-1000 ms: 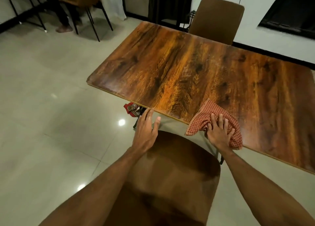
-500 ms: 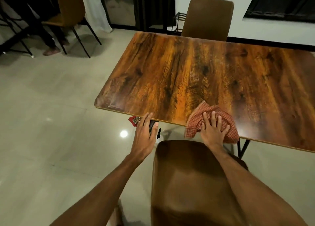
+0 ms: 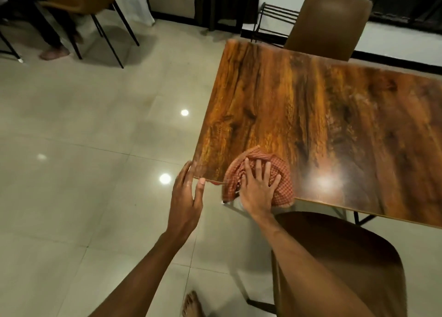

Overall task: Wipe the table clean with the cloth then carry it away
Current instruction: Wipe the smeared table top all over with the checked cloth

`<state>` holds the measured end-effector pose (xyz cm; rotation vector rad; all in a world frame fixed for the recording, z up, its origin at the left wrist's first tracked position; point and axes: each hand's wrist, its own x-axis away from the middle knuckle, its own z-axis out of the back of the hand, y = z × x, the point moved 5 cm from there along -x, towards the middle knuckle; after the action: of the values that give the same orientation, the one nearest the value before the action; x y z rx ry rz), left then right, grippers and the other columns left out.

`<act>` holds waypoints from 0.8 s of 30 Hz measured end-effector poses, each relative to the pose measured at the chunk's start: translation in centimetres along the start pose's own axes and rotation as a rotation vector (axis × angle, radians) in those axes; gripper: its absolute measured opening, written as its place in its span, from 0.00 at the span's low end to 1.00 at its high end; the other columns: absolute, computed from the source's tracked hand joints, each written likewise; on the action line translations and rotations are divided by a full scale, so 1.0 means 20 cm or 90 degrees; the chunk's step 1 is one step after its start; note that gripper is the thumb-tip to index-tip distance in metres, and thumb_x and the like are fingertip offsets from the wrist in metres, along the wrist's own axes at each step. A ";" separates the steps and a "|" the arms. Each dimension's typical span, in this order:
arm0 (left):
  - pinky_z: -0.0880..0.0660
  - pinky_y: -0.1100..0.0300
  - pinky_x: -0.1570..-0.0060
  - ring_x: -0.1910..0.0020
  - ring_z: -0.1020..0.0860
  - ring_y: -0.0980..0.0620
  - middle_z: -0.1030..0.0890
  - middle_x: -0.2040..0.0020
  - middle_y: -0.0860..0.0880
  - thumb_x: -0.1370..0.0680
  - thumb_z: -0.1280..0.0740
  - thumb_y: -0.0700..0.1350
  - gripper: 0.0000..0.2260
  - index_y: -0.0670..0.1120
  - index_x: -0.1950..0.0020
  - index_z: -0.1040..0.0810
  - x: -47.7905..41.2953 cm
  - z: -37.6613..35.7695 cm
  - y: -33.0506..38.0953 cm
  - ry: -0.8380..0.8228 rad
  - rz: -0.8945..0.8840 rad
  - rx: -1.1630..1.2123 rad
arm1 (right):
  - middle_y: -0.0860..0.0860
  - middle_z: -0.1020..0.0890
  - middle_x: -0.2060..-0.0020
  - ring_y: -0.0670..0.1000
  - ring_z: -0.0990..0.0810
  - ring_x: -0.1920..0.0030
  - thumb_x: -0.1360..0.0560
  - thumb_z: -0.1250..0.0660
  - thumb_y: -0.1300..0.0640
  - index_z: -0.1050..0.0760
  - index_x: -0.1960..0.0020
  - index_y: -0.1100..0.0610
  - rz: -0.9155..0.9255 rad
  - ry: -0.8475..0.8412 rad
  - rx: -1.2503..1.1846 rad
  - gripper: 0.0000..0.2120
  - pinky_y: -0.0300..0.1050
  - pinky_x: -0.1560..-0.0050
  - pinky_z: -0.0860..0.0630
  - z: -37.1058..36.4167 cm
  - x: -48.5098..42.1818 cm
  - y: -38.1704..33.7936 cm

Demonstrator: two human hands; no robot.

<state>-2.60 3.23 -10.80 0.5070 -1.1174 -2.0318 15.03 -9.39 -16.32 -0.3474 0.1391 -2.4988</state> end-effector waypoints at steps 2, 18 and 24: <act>0.38 0.50 0.23 0.21 0.40 0.56 0.37 0.20 0.53 0.16 0.47 0.58 0.25 0.51 0.20 0.37 -0.03 0.09 -0.03 0.012 -0.002 0.012 | 0.53 0.52 0.15 0.61 0.58 0.16 0.15 0.48 0.42 0.55 0.15 0.43 0.093 -0.017 0.009 0.31 0.74 0.22 0.60 -0.06 -0.01 -0.34; 0.37 0.44 0.23 0.21 0.39 0.53 0.37 0.20 0.54 0.17 0.49 0.62 0.28 0.51 0.20 0.37 -0.32 -0.16 0.29 -0.077 -0.044 0.027 | 0.53 0.58 0.15 0.60 0.59 0.16 0.14 0.46 0.46 0.58 0.15 0.44 -0.236 0.012 -0.056 0.32 0.75 0.22 0.56 0.16 -0.02 0.66; 0.49 0.59 0.26 0.21 0.39 0.53 0.36 0.20 0.54 0.18 0.49 0.62 0.28 0.53 0.21 0.35 -0.49 -0.46 0.45 -0.143 -0.047 -0.081 | 0.50 0.55 0.15 0.59 0.56 0.16 0.15 0.52 0.40 0.56 0.16 0.39 -0.051 0.007 -0.035 0.29 0.73 0.22 0.59 0.09 -0.23 0.39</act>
<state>13.37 2.60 -8.29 0.2636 -1.1043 -2.2508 23.61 -13.11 -16.91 -0.3688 0.2017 -2.5804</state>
